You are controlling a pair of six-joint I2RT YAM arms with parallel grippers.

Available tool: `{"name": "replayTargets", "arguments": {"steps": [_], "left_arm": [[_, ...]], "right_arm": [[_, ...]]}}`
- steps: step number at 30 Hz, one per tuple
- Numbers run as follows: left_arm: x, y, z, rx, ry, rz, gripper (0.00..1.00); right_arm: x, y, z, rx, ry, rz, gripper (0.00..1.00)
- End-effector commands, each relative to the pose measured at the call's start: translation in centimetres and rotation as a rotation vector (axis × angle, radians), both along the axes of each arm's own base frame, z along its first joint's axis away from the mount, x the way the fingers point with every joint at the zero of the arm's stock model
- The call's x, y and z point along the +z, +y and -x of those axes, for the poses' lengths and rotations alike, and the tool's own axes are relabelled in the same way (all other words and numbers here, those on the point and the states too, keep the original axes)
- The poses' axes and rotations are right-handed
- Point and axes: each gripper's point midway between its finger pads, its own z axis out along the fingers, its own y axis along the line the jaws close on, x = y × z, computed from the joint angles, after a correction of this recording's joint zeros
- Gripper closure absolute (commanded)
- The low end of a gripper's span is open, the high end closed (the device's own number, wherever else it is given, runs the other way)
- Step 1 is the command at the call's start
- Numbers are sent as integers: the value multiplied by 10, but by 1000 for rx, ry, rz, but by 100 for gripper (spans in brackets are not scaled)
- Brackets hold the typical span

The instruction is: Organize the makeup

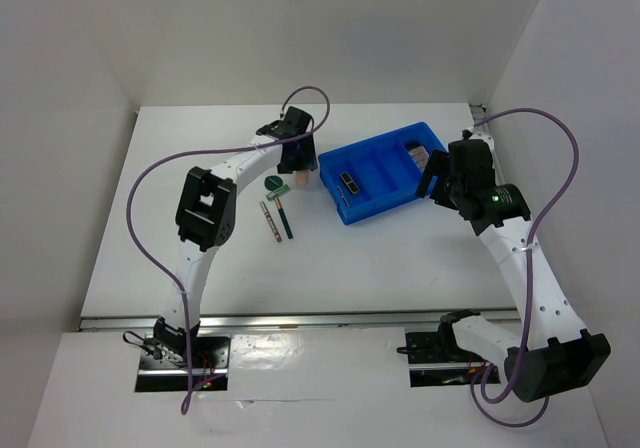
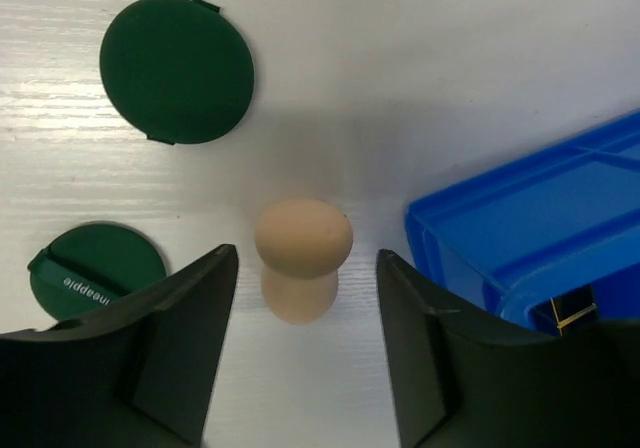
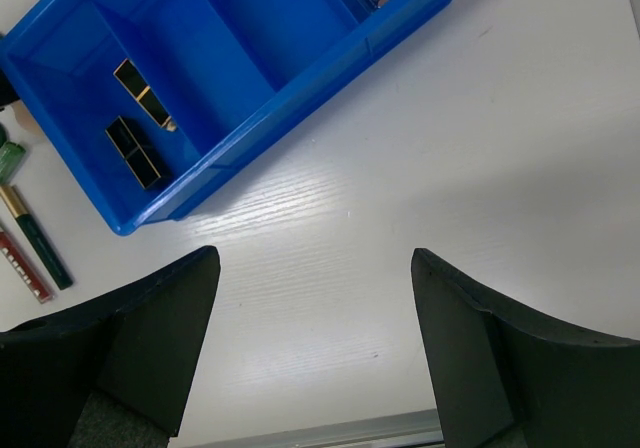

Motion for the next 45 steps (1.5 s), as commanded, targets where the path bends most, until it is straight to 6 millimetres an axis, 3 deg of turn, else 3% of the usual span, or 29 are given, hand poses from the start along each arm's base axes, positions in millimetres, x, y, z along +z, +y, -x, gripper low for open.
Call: {"name": "replayTargets", "arguments": {"steps": [1, 2, 5, 6, 7, 8, 9, 12, 15, 16, 18, 20, 21, 23, 26, 27, 28, 30, 32, 33, 38, 40, 45], "left_arm": [[-18, -4, -8, -21, 18, 11, 31], [-24, -2, -5, -21, 35, 3, 34], [-17, 5, -3, 23, 35, -15, 53], [-8, 2, -9, 23, -11, 6, 56], [-14, 6, -3, 13, -3, -5, 59], [-8, 6, -1, 13, -10, -2, 61], [-1, 6, -2, 13, -21, 4, 75], [33, 15, -4, 34, -41, -4, 96], [73, 19, -3, 36, -107, 9, 97], [109, 19, -3, 31, -180, 37, 97], [133, 16, -2, 50, -245, 99, 96], [149, 0, 5, -13, -276, 201, 95], [167, -7, 7, -36, -315, 256, 94], [190, -38, 7, -120, -361, 362, 92], [175, -90, 14, -245, -291, 437, 92], [184, -103, 13, -275, -303, 459, 92], [161, -121, 16, -304, -256, 457, 92], [160, -142, 20, -363, -241, 494, 90], [137, -162, 26, -395, -192, 505, 89], [138, -166, 22, -406, -201, 517, 87], [104, -195, 33, -457, -148, 505, 77], [96, -202, 39, -473, -129, 506, 74], [77, -207, 42, -462, -99, 494, 73]], "right_arm": [[2, -1, 3, -4, -3, -7, 15], [2, -1, 3, -4, -3, -7, 15], [2, -1, 3, -4, -3, -7, 15], [2, -1, 3, -4, -3, -7, 15], [2, -1, 3, -4, -3, -7, 15], [2, -1, 3, -4, -3, -7, 15], [2, -1, 3, -4, -3, -7, 15], [2, 1, 3, 2, -2, -13, 15], [2, 1, 3, 2, -2, -13, 15], [3, 1, 1, 2, -11, -15, 15], [3, 1, 1, 2, -11, -15, 15], [3, 3, 2, 9, -9, -21, 15], [7, 3, 1, 9, -18, -23, 15], [7, 3, 1, 9, -18, -23, 15], [12, 3, 1, 9, -26, -24, 15], [20, 3, 1, 10, -39, -27, 15], [21, 3, 3, 10, -33, -26, 15], [25, 3, 2, 10, -42, -28, 15], [29, 3, 1, 10, -53, -30, 15], [32, 2, 3, 16, -63, -25, 15], [31, 1, 8, 16, -49, -22, 15], [22, 0, 12, 15, -30, -18, 15], [25, 0, 13, 10, -42, -28, 15]]}}
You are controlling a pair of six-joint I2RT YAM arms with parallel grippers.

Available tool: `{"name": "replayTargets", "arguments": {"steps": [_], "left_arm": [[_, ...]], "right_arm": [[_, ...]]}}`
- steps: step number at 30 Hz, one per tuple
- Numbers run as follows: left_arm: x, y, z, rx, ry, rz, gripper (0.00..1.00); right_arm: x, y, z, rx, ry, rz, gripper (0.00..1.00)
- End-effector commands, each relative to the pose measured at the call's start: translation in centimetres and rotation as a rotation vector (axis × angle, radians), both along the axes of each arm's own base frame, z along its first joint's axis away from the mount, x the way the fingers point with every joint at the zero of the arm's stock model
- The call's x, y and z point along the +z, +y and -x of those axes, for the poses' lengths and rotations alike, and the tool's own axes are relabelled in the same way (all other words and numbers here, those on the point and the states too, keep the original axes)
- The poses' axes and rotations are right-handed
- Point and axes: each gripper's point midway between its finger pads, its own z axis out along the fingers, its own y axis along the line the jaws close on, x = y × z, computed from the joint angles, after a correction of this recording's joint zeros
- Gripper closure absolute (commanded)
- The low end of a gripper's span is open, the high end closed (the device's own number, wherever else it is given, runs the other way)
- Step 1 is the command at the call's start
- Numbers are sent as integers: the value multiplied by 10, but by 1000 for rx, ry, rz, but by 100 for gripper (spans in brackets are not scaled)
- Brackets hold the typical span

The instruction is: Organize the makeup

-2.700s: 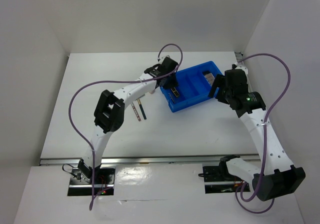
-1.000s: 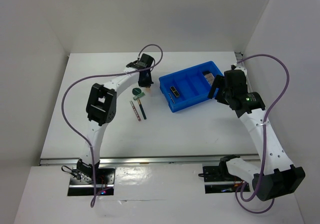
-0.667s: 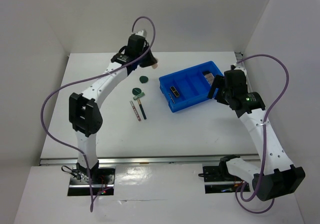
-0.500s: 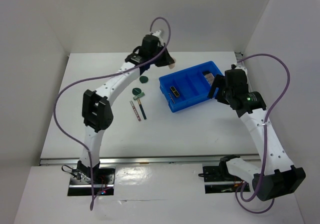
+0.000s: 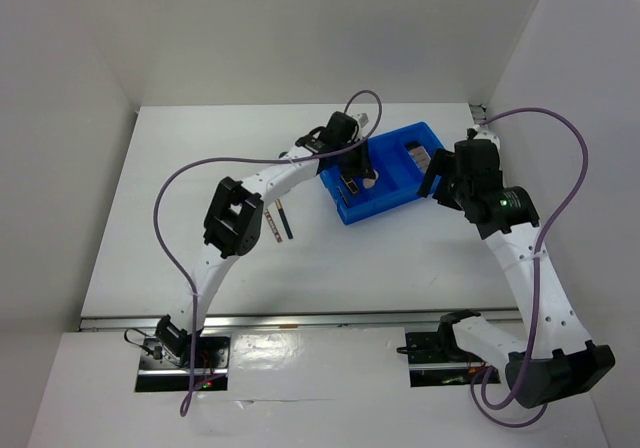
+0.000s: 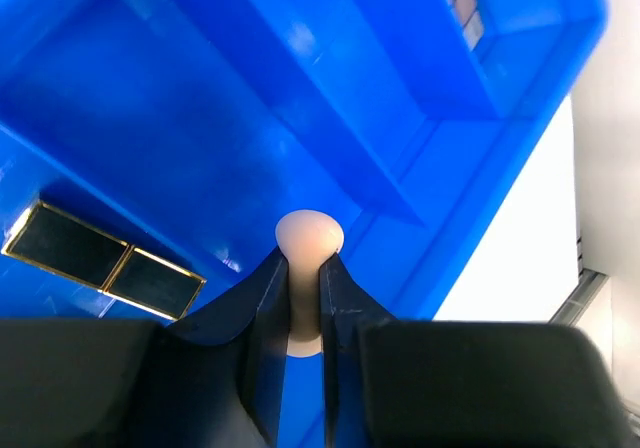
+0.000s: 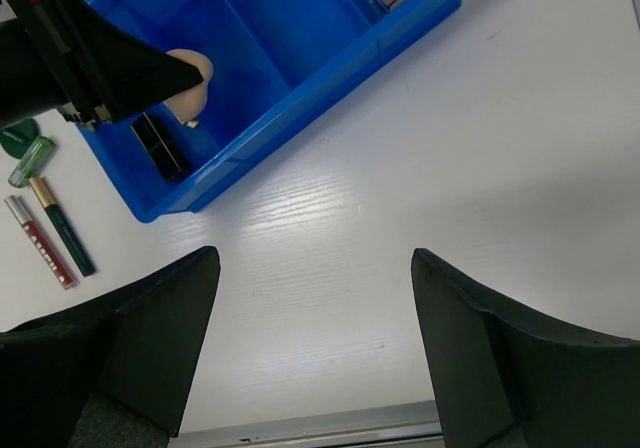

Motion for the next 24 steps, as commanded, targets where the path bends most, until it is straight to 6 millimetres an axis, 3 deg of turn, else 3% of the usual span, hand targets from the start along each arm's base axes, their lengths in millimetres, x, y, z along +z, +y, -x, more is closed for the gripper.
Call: {"name": "replayTargets", "arguments": {"steps": [1, 6, 12, 14, 16, 17, 19, 20, 21, 22, 24], "left_arm": [[27, -14, -8, -15, -60, 68, 73], [18, -20, -7, -18, -50, 70, 54], [26, -25, -6, -45, -59, 88, 26], [50, -24, -5, -51, -102, 108, 23], [61, -22, 0, -68, -118, 115, 23], [84, -19, 2, -73, -158, 135, 23], [102, -13, 6, -70, -190, 133, 27], [96, -2, 6, -42, -203, 87, 31], [124, 12, 5, -3, -247, 94, 40], [130, 27, 0, 35, -272, 69, 44], [123, 62, -11, 152, -289, -22, 55]], "right_arm": [[8, -2, 5, -5, -19, -5, 15], [8, -2, 5, -5, -19, -5, 15], [7, -2, 7, -5, -19, -5, 15], [3, -2, 8, -5, -10, -3, 15], [3, -2, 8, -5, -10, -3, 15], [3, -1, 8, 2, -9, -9, 15], [3, -1, 8, 2, -9, -9, 15], [3, -1, 8, -3, -9, -16, 15], [3, -1, 8, -3, -9, -16, 15], [0, -1, 9, -3, 0, -14, 15], [0, -1, 9, -3, 0, -14, 15]]}}
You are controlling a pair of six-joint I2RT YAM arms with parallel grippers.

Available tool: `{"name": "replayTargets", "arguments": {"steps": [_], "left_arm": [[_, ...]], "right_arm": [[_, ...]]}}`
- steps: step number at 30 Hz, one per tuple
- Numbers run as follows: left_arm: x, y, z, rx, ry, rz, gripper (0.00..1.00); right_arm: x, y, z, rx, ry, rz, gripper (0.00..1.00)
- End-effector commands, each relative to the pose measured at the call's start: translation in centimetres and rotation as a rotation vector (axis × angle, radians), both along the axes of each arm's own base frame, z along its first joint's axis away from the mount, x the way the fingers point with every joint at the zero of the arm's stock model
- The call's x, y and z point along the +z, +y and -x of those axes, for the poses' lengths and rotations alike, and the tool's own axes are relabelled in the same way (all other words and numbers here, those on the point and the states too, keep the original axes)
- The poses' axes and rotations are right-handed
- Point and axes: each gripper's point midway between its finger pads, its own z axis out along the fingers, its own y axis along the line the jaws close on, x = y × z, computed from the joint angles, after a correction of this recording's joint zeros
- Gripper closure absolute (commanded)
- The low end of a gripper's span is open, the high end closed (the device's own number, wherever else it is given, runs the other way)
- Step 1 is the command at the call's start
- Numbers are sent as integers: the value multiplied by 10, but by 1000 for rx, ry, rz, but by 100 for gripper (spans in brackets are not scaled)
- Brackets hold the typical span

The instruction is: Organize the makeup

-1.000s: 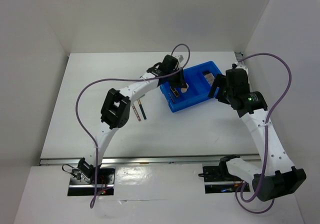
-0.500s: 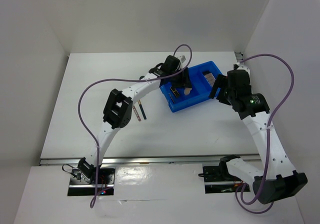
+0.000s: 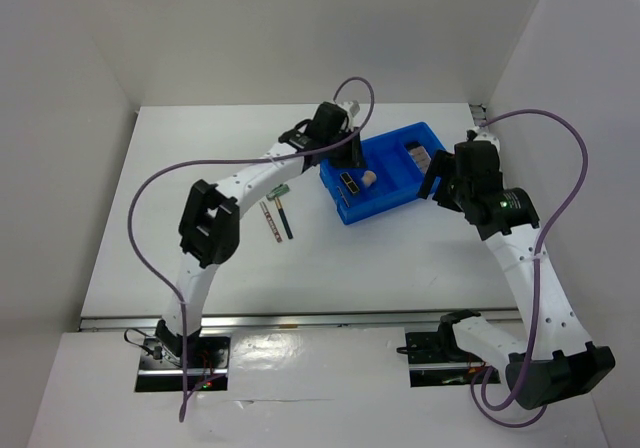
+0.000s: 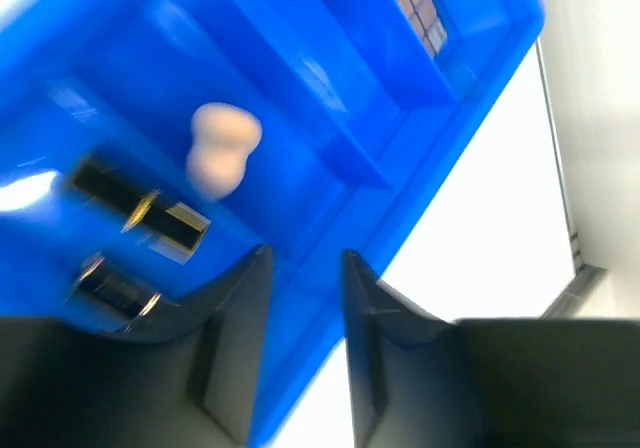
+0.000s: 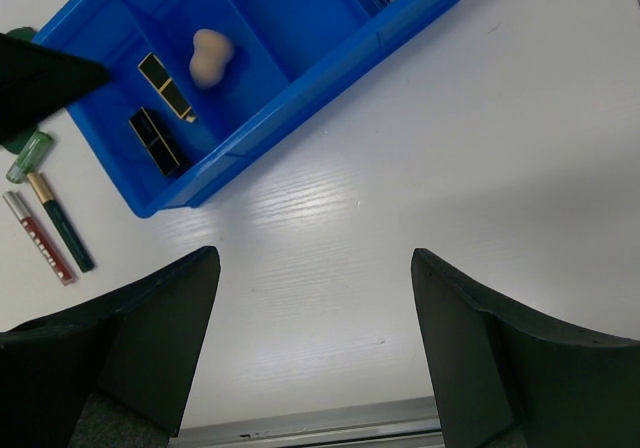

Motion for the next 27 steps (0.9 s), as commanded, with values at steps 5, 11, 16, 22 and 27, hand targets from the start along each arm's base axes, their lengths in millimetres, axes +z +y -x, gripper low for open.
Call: {"name": "replayTargets", "arguments": {"steps": [5, 11, 16, 22, 27], "left_arm": [[58, 159, -60, 485, -161, -234, 58], [1, 212, -97, 592, -42, -370, 18], [-36, 226, -115, 561, 28, -326, 23], [-53, 228, -127, 513, 68, -240, 26], [-79, 231, -129, 503, 133, -259, 29]], "right_arm": [[-3, 3, 4, 11, -3, -22, 15], [-4, 5, 1, 18, -1, -28, 15], [-7, 6, 0, 18, 10, -26, 15], [-12, 8, -6, 25, 17, -31, 15], [-17, 13, -10, 40, 34, -42, 15]]}}
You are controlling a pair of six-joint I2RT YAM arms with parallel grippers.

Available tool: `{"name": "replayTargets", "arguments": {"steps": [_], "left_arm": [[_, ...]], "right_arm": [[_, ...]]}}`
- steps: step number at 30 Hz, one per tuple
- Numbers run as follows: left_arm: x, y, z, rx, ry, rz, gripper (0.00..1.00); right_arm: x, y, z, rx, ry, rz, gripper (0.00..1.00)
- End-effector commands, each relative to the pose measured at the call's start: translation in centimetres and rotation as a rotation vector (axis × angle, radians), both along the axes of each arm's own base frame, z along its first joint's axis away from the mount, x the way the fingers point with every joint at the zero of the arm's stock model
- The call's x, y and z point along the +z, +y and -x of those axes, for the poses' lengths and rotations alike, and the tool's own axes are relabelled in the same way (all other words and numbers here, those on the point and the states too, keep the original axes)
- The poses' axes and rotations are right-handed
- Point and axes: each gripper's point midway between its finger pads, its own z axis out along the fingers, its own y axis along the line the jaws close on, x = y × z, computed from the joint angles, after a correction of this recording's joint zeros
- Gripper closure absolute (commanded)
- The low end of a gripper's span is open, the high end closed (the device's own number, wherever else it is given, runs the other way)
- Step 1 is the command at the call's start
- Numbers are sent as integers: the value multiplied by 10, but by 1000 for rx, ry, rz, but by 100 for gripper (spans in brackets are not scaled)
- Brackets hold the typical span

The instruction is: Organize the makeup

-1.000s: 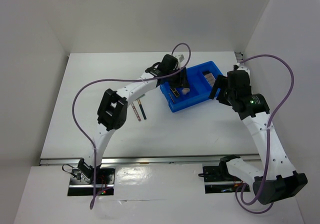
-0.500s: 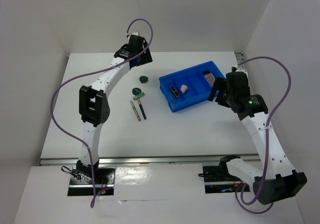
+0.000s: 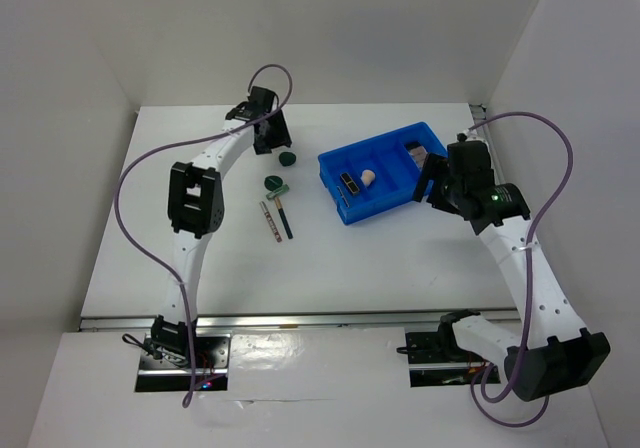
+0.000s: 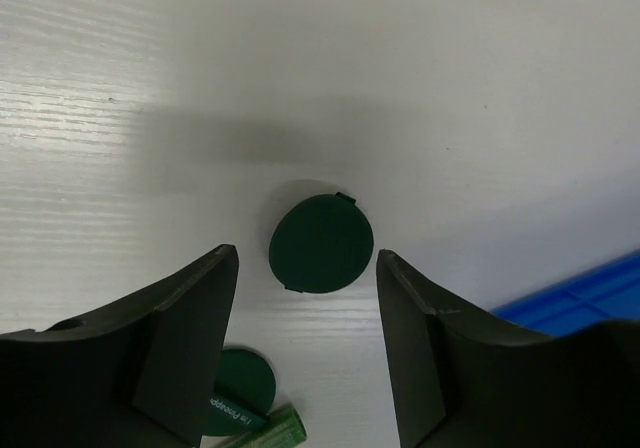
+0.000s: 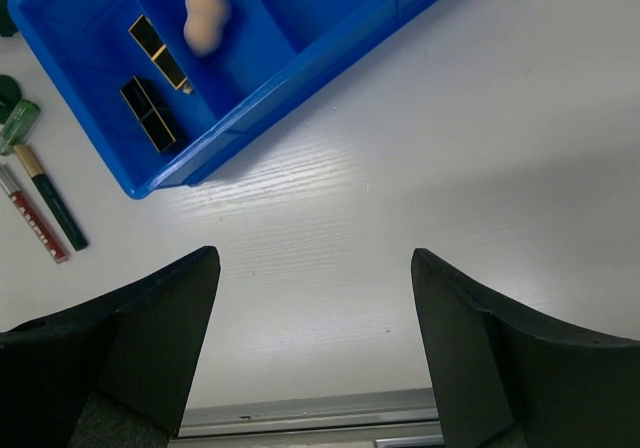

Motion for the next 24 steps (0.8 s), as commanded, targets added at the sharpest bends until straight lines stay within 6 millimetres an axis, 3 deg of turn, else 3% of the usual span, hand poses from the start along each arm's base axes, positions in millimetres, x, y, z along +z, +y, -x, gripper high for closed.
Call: {"name": "replayTargets", "arguments": {"steps": [1, 8, 11, 12, 14, 15, 17, 18, 19, 22, 23, 24], "left_arm": [[-6, -7, -1, -40, 16, 29, 30], [-42, -5, 1, -25, 57, 16, 31], [-44, -9, 2, -41, 70, 34, 40], [-43, -9, 0, -41, 61, 36, 52], [-35, -13, 0, -66, 41, 50, 71], [-24, -13, -1, -66, 22, 54, 88], [-14, -13, -1, -67, 8, 57, 100], [-9, -13, 1, -67, 3, 58, 100], [14, -13, -1, -76, -37, 61, 100], [42, -10, 8, -77, -78, 70, 100], [76, -10, 11, -79, -140, 84, 100], [77, -6, 17, -71, -143, 77, 100]], "right_arm": [[4, 5, -7, 10, -29, -28, 15], [4, 5, -7, 10, -29, -28, 15], [4, 5, -7, 10, -29, -28, 15], [4, 5, -7, 10, -29, -28, 15], [4, 6, -7, 4, -29, -35, 15], [4, 6, -7, 4, -29, -35, 15], [4, 6, -10, 4, -27, -34, 15], [4, 6, -10, 4, -27, -34, 15], [4, 8, -9, 10, -26, -40, 15], [6, 8, -11, 11, -35, -42, 15], [9, 8, -10, 11, -45, -44, 15], [11, 8, -12, 11, -56, -46, 15]]}}
